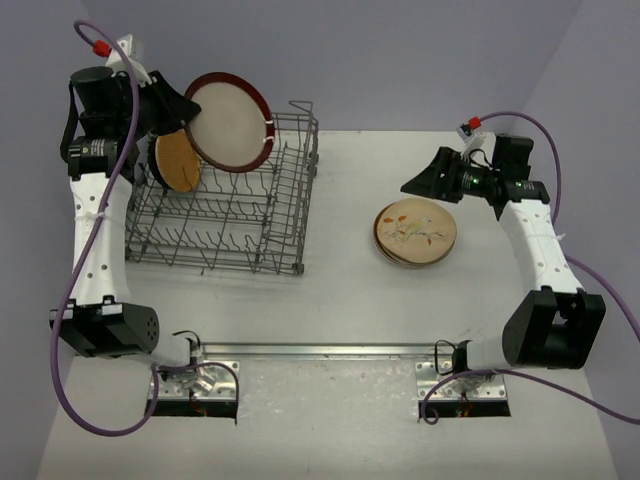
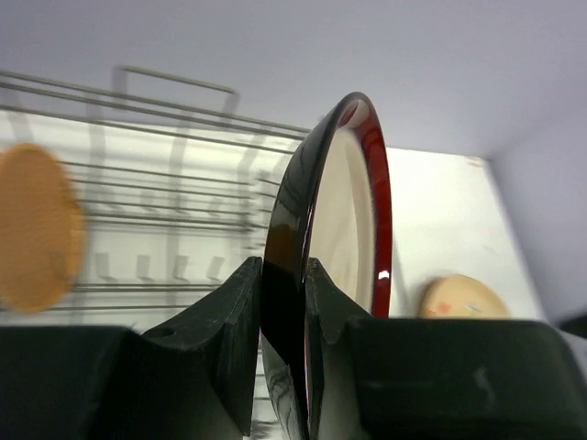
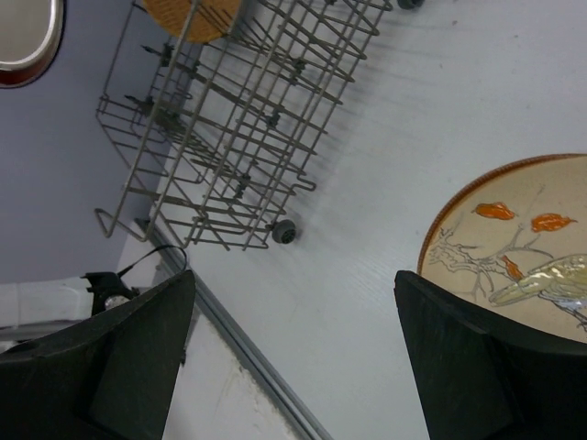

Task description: Unload the plates from the dish rack

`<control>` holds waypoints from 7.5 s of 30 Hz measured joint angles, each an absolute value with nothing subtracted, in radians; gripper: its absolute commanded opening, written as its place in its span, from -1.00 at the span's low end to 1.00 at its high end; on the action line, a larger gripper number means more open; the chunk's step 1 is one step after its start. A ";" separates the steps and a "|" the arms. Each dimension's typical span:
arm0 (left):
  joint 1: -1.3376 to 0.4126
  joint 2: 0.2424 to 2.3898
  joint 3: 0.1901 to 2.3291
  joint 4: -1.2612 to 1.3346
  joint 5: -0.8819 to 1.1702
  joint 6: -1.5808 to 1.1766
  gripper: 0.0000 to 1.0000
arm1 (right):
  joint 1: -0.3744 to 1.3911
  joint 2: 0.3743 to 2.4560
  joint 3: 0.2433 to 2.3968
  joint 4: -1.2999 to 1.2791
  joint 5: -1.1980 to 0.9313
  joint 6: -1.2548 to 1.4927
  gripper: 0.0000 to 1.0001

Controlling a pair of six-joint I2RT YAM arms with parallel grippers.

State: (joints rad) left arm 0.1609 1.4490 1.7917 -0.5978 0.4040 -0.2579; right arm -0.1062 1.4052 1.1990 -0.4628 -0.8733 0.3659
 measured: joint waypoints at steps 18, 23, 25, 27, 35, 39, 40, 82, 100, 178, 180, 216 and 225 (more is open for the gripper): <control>0.005 1.459 1.521 -0.443 0.908 -0.332 -1.00 | 0.266 1.494 1.264 -0.209 -0.999 0.561 0.80; -0.092 1.459 1.522 -0.527 0.884 -0.245 -1.00 | 0.323 1.561 1.309 -0.191 -1.015 0.586 0.77; -0.103 1.459 1.522 -0.545 0.888 -0.228 -1.00 | 0.338 1.577 1.329 -0.186 -1.015 0.594 0.67; -0.100 1.459 1.522 -0.552 0.889 -0.219 -1.00 | 0.347 1.597 1.362 -0.178 -1.012 0.597 0.17; -0.086 1.465 1.521 -0.537 0.932 -0.217 -0.93 | 0.343 1.651 1.382 -0.168 -0.987 0.591 -1.00; -0.087 1.481 1.521 -0.542 0.933 -0.218 0.55 | 0.326 1.643 1.355 -0.165 -1.000 0.597 -1.00; -0.088 1.486 1.522 -0.542 0.932 -0.219 0.83 | 0.318 1.641 1.348 -0.164 -1.007 0.599 -1.00; 0.034 1.515 1.726 -0.633 0.622 -0.187 1.00 | -0.431 1.832 1.267 -0.827 -0.742 0.129 -0.22; 0.054 1.531 1.828 -0.725 0.036 -0.032 0.75 | -0.277 1.563 1.301 -0.755 -0.289 0.074 0.98; -0.065 1.479 1.748 -0.860 0.918 0.119 -1.00 | 0.122 1.194 1.205 -0.303 -0.909 0.353 0.97; -0.075 1.494 1.683 -0.867 0.939 0.101 -1.00 | 0.150 1.200 1.205 -0.279 -0.914 0.370 0.98; -0.192 1.452 1.580 -0.762 0.435 -0.028 1.00 | -0.264 1.285 1.026 -0.533 -0.699 0.312 -1.00; -0.192 1.449 1.578 -0.753 0.336 -0.035 1.00 | -0.350 1.463 1.018 -0.611 -0.635 0.250 -1.00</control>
State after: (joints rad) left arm -0.1923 1.4490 1.5776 -0.7532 0.3361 -0.0351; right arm -0.3499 1.4628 1.0185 -0.6106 -0.6353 0.2503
